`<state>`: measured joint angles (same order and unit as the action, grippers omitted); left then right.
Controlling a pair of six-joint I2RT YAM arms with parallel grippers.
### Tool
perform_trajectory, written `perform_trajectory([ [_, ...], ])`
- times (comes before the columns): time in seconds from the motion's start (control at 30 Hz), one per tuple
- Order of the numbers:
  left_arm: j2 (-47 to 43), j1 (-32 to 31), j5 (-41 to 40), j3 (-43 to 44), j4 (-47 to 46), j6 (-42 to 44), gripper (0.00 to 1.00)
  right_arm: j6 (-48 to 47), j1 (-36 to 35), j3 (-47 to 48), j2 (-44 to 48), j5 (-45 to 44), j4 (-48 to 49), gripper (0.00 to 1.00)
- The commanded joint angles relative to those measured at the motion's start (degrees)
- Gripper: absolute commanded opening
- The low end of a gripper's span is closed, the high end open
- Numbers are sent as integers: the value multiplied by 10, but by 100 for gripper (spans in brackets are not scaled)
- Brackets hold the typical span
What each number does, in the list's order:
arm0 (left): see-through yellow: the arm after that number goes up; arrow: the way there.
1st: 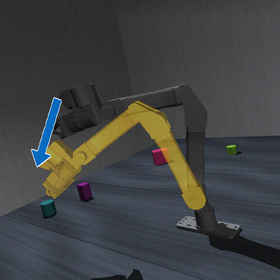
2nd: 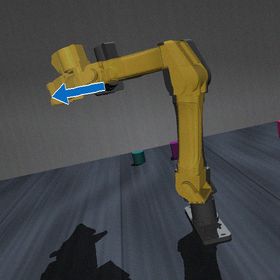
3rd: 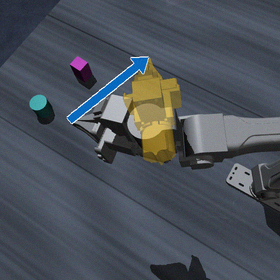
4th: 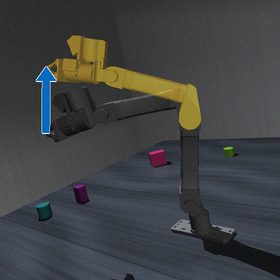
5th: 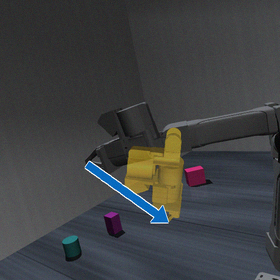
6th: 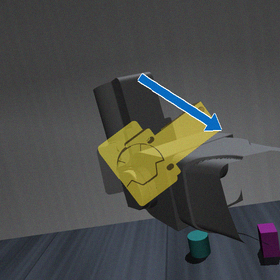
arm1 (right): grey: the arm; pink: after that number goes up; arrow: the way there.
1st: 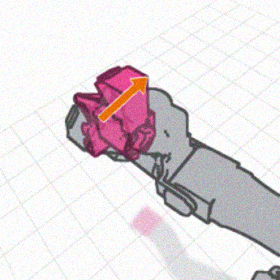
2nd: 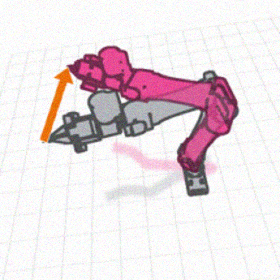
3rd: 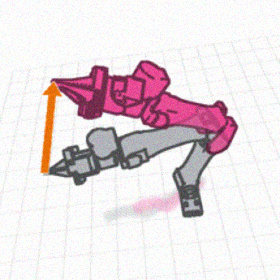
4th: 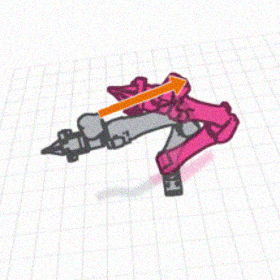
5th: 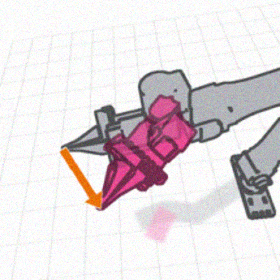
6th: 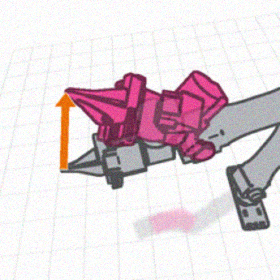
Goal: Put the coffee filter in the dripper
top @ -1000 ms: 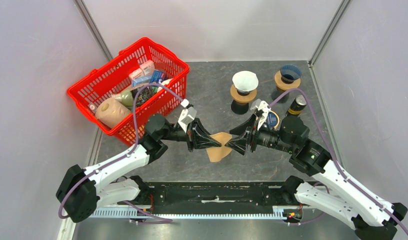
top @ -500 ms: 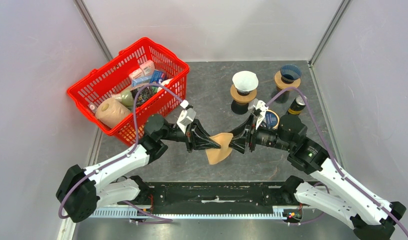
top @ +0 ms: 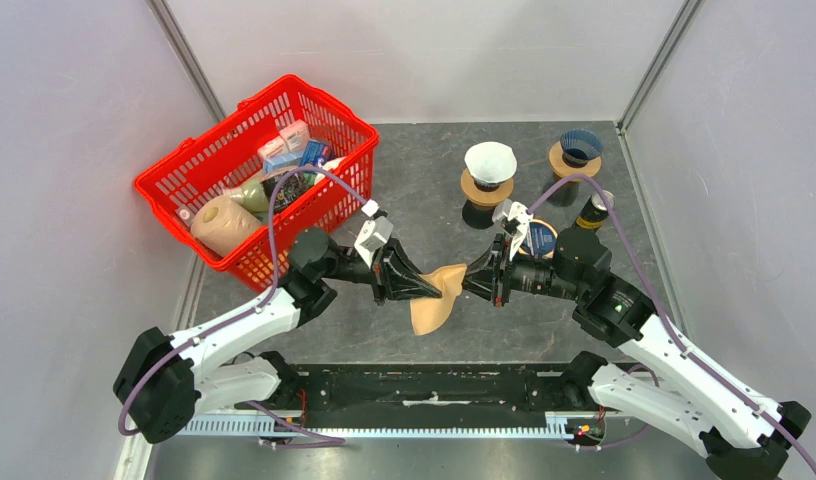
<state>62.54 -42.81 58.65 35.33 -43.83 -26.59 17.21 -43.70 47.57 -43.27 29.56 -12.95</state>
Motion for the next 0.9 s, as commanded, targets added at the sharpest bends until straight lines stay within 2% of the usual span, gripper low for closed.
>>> perform_trajectory([
  [0.0, 4, 2, -6, 28, -2, -11, 2, -1, 4, 17, 0, -5, 7, 2],
  [0.1, -2, 2, -25, 33, 38, 8, 4, 4, 4, 24, 3, -42, -9, 0],
  [0.3, -21, 2, -63, 36, 95, 34, 28, 11, 5, 43, 1, -111, -52, 0],
  [0.33, -22, 2, -71, 38, 105, 37, 33, 12, 5, 48, -2, -117, -57, 0],
  [0.43, -28, 2, -121, 51, 163, 54, 66, 14, 5, 66, -15, -136, -87, 0],
  [0.5, -33, 2, -166, 60, 212, 70, 76, 16, 5, 82, -26, -153, -113, 0],
  [0.6, -49, 2, -246, 73, 283, 91, 83, 30, 5, 118, -55, -215, -171, 0],
  [0.87, -79, -2, -480, 99, 434, 144, 87, 112, 5, 210, -155, -335, -314, 0],
])
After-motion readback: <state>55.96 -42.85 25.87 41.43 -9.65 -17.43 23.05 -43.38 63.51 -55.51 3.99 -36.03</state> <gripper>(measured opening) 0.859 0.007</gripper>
